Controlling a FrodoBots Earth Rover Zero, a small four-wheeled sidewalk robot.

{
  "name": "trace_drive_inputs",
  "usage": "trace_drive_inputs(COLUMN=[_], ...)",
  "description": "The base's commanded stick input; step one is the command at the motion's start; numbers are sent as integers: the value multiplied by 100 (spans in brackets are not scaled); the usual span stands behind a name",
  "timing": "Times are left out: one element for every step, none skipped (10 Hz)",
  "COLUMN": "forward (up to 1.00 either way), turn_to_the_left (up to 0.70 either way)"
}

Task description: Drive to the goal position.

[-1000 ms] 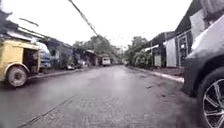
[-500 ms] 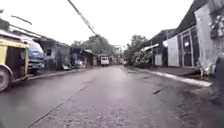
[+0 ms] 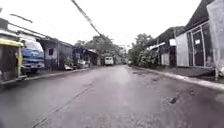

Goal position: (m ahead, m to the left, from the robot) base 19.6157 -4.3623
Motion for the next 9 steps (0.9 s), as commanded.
trace_drive_inputs(forward=[100,100,100,100,100,100,100,100,100], turn_to_the_left=[3,25,8,0,0,0,0,27,7])
